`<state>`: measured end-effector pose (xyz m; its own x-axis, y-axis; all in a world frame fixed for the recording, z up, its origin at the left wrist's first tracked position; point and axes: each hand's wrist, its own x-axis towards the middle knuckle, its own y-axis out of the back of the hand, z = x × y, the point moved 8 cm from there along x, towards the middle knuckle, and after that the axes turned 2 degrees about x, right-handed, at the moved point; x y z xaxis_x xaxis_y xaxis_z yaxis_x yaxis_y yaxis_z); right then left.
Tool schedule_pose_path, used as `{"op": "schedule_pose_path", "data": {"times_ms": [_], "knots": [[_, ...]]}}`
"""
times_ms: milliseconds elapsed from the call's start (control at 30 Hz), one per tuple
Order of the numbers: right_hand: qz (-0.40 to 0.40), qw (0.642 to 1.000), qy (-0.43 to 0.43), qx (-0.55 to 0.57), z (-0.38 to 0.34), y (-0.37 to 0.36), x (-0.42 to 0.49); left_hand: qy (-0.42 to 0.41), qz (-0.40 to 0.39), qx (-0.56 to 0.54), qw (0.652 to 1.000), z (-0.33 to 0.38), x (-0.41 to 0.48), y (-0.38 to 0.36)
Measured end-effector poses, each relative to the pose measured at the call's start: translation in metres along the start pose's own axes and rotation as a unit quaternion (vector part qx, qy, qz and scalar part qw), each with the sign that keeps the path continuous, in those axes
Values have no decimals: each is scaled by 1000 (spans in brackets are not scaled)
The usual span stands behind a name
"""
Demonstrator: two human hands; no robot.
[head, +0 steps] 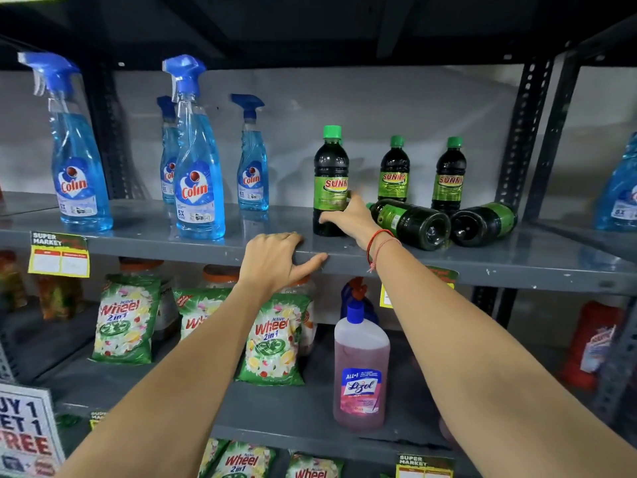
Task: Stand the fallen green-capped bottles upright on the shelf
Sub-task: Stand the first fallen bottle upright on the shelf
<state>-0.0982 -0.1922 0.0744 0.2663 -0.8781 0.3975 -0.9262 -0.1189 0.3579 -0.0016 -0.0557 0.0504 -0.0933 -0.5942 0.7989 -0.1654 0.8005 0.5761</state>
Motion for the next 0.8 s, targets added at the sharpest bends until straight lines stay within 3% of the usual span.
{"op": "schedule_pose_path", "data": {"times_ms": [167,333,533,800], "knots": [[61,987,48,-140,-13,5,-7,3,1,-4,1000,0,-1,0],[11,998,22,-66,-8,-2,-6,8,2,-4,1000,0,-2,0],[21,995,23,-99,-8,-2,-8,16,1,-10,1000,-1,-2,-1],[-17,998,8,-61,-6,1,-17,16,19,-19,1000,-1,-3,1]]}}
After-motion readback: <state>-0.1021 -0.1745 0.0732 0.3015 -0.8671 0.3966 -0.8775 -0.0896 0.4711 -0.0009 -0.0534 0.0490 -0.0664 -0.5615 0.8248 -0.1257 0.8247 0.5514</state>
